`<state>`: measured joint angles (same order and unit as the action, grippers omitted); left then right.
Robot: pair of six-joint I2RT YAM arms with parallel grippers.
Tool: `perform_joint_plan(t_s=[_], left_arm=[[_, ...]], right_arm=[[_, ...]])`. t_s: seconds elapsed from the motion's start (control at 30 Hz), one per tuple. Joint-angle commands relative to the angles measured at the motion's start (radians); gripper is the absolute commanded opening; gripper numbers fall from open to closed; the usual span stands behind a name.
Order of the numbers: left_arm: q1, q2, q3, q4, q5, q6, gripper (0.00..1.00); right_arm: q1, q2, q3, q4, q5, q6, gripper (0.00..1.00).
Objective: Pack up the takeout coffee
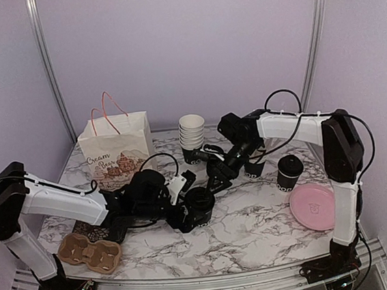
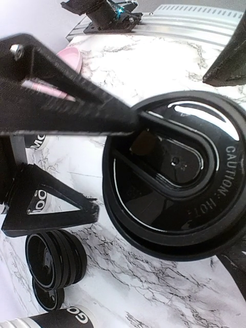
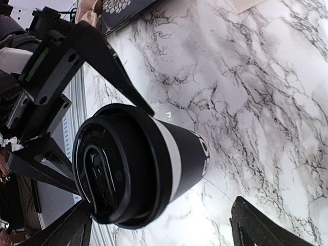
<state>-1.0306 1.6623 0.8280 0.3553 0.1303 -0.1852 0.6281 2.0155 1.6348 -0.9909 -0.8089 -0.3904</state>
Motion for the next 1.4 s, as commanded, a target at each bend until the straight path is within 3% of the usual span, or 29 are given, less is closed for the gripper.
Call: perform_joint_plan(t_s=[0.0, 0.17, 0.33, 0.6, 1.03, 1.37], left_arm=[[-0.002, -0.091, -0.007, -0.198, 0.046, -0.046, 0.99], [-0.002, -0.192, -0.004, -0.245, 0.049, -0.129, 0.99], [0.008, -0.256, 0.043, -0.243, -0.115, -0.285, 0.99], [0.049, -0.127, 0.148, -0.253, -0.029, -0.508, 0.98], [0.055, -0.143, 0.108, -0.316, -0.061, -0.561, 0.87], [0.072, -0.137, 0.088, -0.294, -0.072, -0.555, 0.86]], right_arm=[[-0.052, -0.067, 0.0, -0.012, -0.035, -0.001, 0.93], [-0.077, -0.076, -0.007, -0.009, -0.058, -0.008, 0.92], [-0.087, -0.059, -0.034, 0.011, -0.084, -0.007, 0.81], [-0.064, -0.041, -0.087, 0.011, -0.168, -0.043, 0.76], [0.079, -0.106, -0.193, 0.047, -0.182, -0.03, 0.76], [0.069, -0.173, -0.244, 0.026, -0.148, -0.067, 0.77]])
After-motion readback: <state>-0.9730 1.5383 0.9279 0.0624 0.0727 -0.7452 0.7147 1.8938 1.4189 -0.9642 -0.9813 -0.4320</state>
